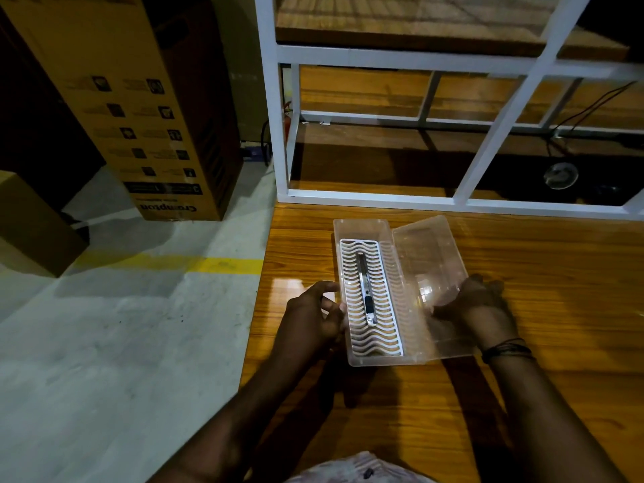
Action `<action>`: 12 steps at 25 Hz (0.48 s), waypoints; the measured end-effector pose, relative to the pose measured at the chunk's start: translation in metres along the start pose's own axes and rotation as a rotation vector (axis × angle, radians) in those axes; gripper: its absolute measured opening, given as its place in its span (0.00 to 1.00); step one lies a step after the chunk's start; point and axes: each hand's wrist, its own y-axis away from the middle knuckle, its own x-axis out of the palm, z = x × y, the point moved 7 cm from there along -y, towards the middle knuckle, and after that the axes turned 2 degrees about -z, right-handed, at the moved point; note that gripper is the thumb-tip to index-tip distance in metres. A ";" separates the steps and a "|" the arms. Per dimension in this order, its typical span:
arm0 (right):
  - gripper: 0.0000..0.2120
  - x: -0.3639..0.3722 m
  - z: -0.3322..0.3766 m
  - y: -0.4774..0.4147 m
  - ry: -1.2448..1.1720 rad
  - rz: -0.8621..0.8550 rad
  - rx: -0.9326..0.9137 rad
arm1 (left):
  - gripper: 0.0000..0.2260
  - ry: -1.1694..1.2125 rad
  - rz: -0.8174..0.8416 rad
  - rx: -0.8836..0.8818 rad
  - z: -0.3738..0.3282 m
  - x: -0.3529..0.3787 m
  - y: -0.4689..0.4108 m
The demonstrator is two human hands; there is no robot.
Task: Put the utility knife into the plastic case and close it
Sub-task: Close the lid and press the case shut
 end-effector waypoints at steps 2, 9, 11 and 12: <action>0.26 -0.016 0.013 0.011 -0.160 -0.002 -0.127 | 0.16 -0.007 0.003 0.007 -0.001 0.000 0.000; 0.15 -0.062 0.061 0.071 -0.372 -0.066 -0.375 | 0.25 -0.015 0.038 0.009 -0.004 0.000 0.000; 0.16 -0.064 0.076 0.081 -0.405 -0.099 -0.470 | 0.28 -0.004 0.065 0.009 -0.005 0.001 0.000; 0.18 -0.060 0.082 0.083 -0.419 -0.104 -0.511 | 0.28 0.002 0.078 0.005 -0.006 0.002 0.000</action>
